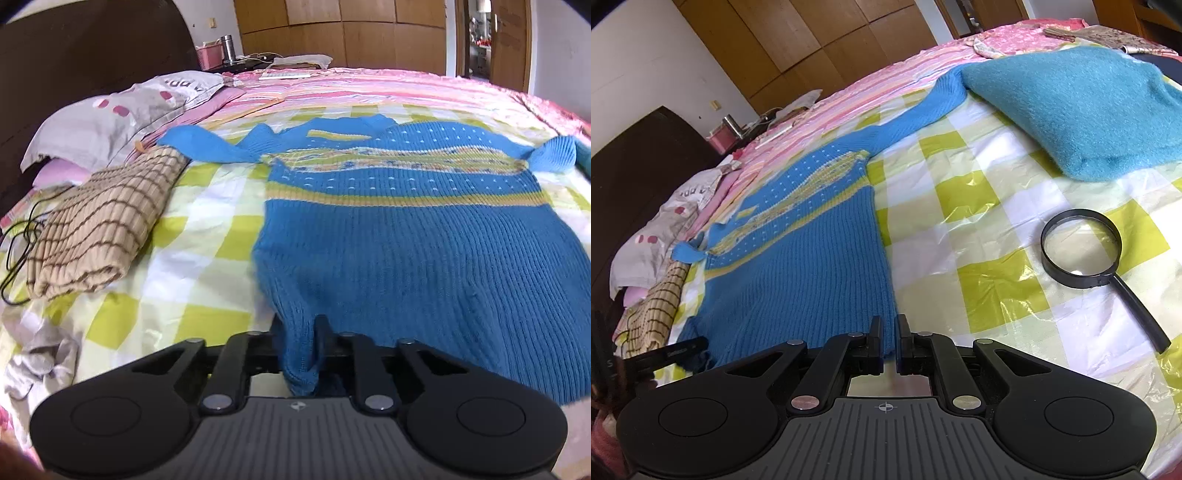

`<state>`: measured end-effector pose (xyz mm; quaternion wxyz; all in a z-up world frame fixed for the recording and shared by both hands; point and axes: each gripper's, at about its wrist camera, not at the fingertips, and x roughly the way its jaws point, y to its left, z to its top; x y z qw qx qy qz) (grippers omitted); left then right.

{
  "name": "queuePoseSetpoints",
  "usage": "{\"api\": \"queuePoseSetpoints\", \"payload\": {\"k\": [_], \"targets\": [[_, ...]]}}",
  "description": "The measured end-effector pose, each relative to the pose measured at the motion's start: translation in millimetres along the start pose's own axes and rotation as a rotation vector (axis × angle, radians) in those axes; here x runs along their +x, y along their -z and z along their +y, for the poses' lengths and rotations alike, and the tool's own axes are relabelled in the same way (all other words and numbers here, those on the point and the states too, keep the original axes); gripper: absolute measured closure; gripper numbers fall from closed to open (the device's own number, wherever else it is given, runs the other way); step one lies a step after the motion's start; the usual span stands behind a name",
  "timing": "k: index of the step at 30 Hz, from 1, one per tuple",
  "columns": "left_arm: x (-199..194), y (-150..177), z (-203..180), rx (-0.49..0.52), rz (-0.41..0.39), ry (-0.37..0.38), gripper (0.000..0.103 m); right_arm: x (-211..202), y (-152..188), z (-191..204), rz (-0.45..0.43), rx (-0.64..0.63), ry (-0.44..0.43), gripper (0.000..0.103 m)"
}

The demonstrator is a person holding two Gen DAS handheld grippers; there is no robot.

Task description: Fold small clothes

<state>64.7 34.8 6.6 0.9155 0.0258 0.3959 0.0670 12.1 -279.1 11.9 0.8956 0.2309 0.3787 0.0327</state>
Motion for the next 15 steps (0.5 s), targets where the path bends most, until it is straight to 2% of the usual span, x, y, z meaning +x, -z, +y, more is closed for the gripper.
{"api": "queuePoseSetpoints", "payload": {"k": [3,9,15], "targets": [[-5,5,15,-0.004,0.01,-0.02,0.084,-1,1,1,-0.002,-0.007,0.001,0.094],[-10,12,37,-0.038,0.039,-0.002,0.085,1,1,7,0.005,-0.028,0.007,0.094],[-22,8,40,-0.056,0.029,0.063,0.083,10,-8,8,0.022,-0.048,0.026,0.093]]}}
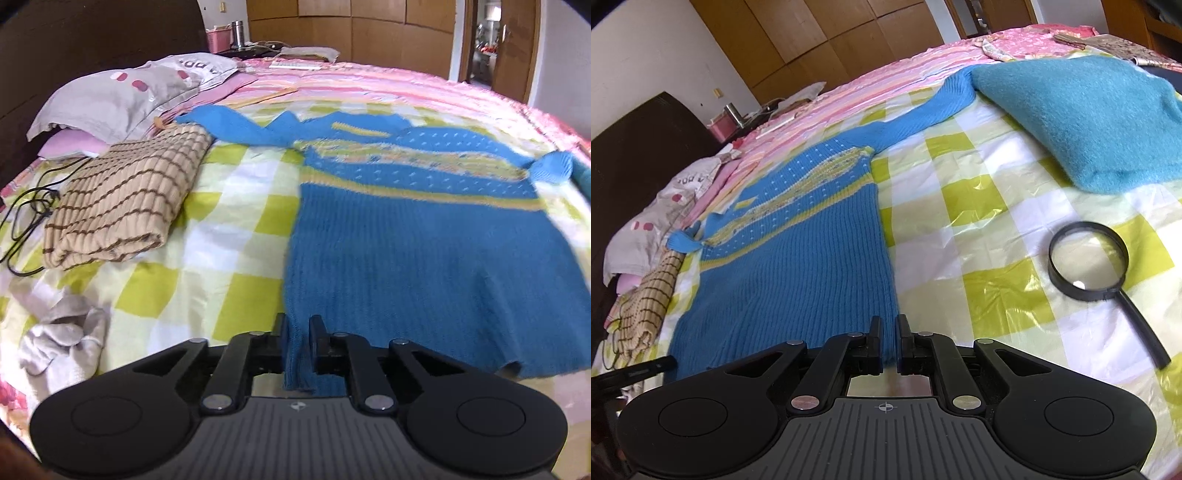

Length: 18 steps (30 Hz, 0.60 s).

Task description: Fold small clothes

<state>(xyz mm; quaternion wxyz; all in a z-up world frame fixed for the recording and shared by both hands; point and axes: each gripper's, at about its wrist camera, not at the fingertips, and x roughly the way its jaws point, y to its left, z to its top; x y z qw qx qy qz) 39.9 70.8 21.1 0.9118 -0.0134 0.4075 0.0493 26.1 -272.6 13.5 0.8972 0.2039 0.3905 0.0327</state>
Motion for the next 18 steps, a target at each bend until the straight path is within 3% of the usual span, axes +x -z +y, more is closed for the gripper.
{"api": "queuePoseSetpoints", "payload": {"k": [3,7,13,18], "targets": [[-5,-8,-8,0.012,-0.034,0.027,0.077,8,-6,6,0.002,-0.018,0.002,0.093],[1,-16,-22,0.067,-0.066,0.046,0.055,20,-11,15,0.013,-0.044,-0.009,0.091],[17,-11,-18,0.083,-0.021,0.044,0.051,35,-13,18,0.023,-0.072,0.055,0.063],[18,0,1,0.054,-0.009,0.011,0.042,39,-7,22,0.035,-0.143,0.08,0.061]]}}
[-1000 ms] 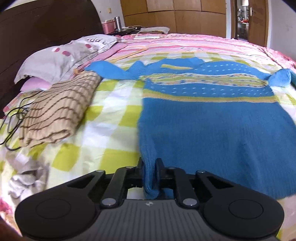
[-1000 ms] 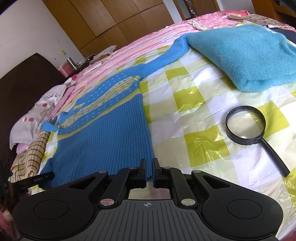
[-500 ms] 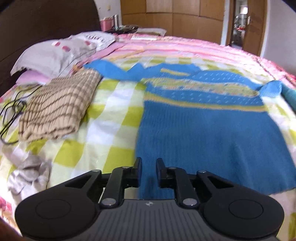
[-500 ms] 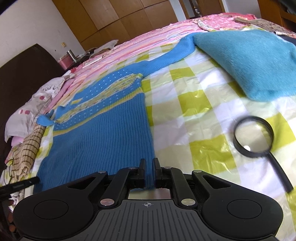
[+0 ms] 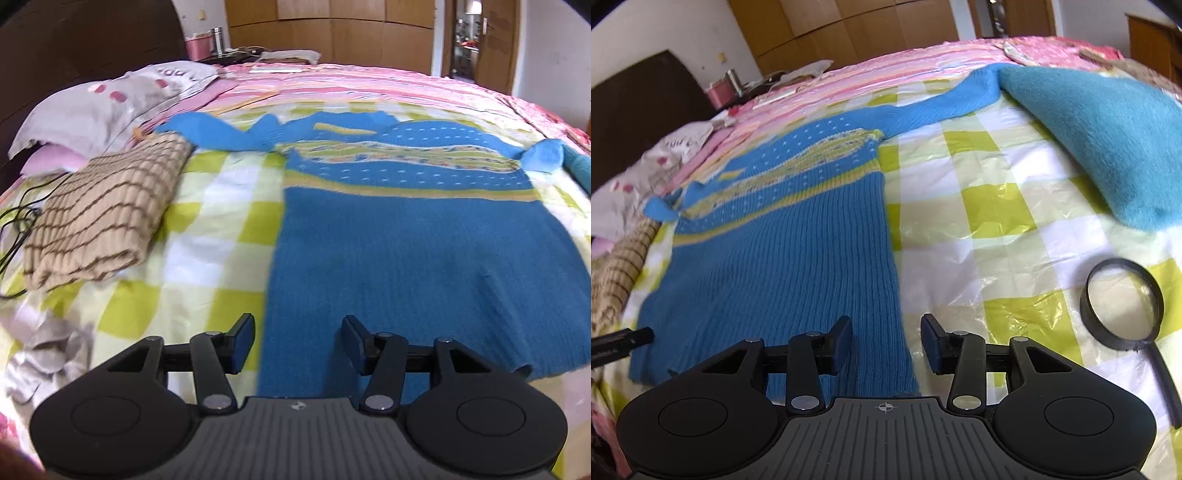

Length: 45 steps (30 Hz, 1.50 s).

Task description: Fold small clothes

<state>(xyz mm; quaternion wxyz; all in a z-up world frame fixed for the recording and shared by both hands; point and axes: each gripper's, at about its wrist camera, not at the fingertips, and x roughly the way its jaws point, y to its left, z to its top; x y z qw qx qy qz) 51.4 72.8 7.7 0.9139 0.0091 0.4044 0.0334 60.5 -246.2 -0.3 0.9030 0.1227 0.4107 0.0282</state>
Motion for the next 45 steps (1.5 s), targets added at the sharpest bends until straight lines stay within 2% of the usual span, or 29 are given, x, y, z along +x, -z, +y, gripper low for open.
{"api": "queuePoseSetpoints", "payload": {"k": [2,7,9,11,12,13,14,16,26,34,37,40,45], "targets": [[-1,2,4,-0.007,0.001,-0.001,0.034,1,0,5,0.004,-0.033,0.013,0.061],[3,7,2,0.003,0.032,0.024,0.034,0,3,12,0.028,-0.08,-0.005,0.061],[4,7,3,-0.004,0.045,0.026,0.043,-1,4,14,0.036,-0.083,-0.009,0.061],[3,6,8,-0.035,0.059,0.059,0.064,-1,3,14,0.044,-0.084,-0.01,0.067],[3,6,9,-0.046,0.063,0.069,0.069,-1,3,14,0.049,-0.087,-0.011,0.074],[3,5,10,-0.051,0.065,0.077,0.078,-1,3,14,0.056,-0.091,-0.016,0.084],[2,5,10,-0.049,0.067,0.082,0.084,-1,2,14,0.064,-0.092,-0.024,0.089],[0,6,7,-0.03,0.065,0.09,0.086,-1,2,13,0.078,-0.085,-0.043,0.094],[-22,16,20,-0.008,0.073,0.116,0.088,-36,10,9,0.09,-0.088,-0.095,0.096],[-39,32,21,0.036,0.098,0.112,0.088,-49,34,14,0.151,-0.113,-0.093,0.095],[-46,29,25,0.024,0.077,0.103,0.087,-47,38,13,0.173,-0.096,-0.082,0.089],[-52,22,27,0.01,0.058,0.107,0.087,-50,36,11,0.166,-0.066,-0.08,0.089],[-62,7,12,0.058,-0.03,0.085,0.087,-65,20,7,0.098,-0.063,-0.087,0.088]]}}
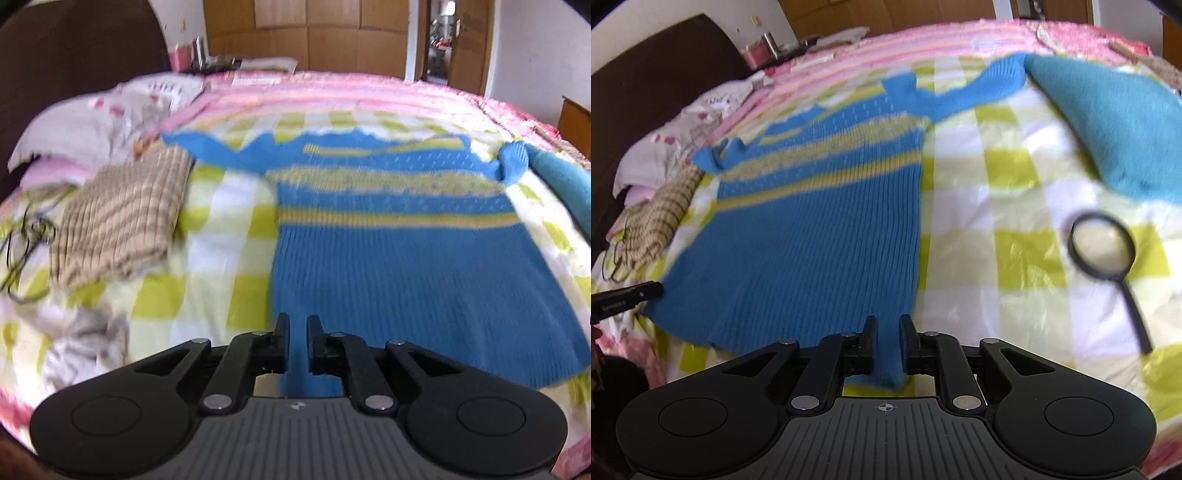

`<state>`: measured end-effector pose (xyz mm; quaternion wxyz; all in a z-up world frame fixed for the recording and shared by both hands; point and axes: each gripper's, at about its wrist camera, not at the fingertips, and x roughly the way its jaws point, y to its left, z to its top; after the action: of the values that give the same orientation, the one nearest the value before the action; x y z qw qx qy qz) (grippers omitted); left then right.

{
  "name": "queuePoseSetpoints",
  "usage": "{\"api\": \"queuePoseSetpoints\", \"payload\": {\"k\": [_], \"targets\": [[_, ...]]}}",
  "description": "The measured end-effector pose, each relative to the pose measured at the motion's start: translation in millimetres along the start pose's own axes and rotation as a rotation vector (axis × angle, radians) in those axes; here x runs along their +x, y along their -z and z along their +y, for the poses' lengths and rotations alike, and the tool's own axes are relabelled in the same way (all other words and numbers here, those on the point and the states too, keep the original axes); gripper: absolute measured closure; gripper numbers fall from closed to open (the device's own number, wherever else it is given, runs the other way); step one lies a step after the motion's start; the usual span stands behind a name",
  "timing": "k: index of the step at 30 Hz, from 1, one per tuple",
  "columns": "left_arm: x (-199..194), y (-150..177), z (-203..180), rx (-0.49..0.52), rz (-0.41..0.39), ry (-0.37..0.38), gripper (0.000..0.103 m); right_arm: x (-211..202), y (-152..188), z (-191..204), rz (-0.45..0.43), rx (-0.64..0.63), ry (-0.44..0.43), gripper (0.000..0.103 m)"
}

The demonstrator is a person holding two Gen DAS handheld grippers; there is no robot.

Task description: Fold small clothes

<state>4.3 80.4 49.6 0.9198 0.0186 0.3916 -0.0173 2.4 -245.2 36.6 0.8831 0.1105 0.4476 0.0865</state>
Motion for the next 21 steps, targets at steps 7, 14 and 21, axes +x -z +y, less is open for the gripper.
{"api": "queuePoseSetpoints", "payload": {"k": [7,14,21], "targets": [[13,-27,-29,0.034,-0.037,0.057,0.087,11,-33,-3,-0.073,0.016,0.008,0.087],[46,-23,-42,0.061,0.037,0.072,0.087,40,-45,-3,-0.024,0.031,-0.023,0.087],[66,-11,-37,0.069,0.117,0.082,0.087,60,-42,-4,0.068,0.009,-0.015,0.09]]}}
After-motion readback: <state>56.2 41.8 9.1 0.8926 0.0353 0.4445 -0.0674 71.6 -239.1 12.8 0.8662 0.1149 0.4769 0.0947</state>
